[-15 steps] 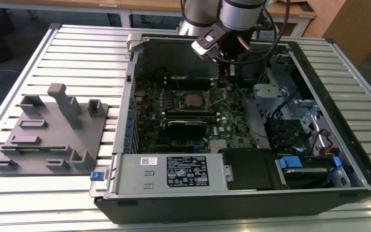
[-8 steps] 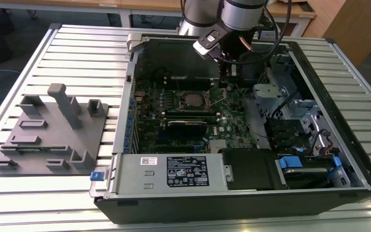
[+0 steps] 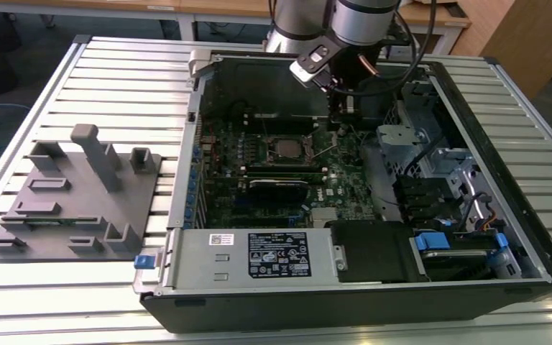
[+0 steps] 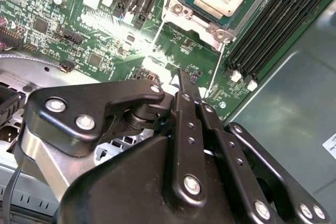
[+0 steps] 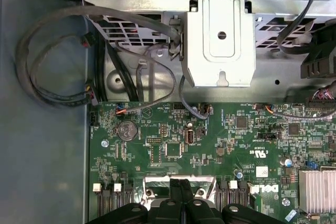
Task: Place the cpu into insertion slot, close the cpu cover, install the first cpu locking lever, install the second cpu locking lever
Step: 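Close the cpu cover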
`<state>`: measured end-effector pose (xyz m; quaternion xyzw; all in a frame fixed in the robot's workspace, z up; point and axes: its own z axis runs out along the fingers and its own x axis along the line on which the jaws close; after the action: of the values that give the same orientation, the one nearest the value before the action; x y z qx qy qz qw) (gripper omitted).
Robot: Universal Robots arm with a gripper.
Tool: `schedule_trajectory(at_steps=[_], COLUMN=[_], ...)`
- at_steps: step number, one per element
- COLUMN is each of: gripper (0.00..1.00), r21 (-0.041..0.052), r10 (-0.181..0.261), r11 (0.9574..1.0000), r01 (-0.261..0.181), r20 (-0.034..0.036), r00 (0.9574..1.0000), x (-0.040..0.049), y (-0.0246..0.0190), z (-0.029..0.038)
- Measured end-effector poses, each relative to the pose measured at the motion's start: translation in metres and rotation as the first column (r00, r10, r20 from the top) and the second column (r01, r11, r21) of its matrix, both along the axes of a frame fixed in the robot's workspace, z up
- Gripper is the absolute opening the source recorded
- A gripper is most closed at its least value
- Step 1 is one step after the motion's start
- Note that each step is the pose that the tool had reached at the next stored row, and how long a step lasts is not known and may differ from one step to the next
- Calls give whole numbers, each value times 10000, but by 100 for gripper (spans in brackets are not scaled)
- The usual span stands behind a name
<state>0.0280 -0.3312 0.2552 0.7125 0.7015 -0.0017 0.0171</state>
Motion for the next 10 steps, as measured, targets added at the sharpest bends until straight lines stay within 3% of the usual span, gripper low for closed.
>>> schedule_trajectory(at_steps=[10], gripper=[10], r21=[0], r10=[0], r11=[10000], r01=[0], r20=[0], r00=[10000], x=[68], y=[0], z=[-2])
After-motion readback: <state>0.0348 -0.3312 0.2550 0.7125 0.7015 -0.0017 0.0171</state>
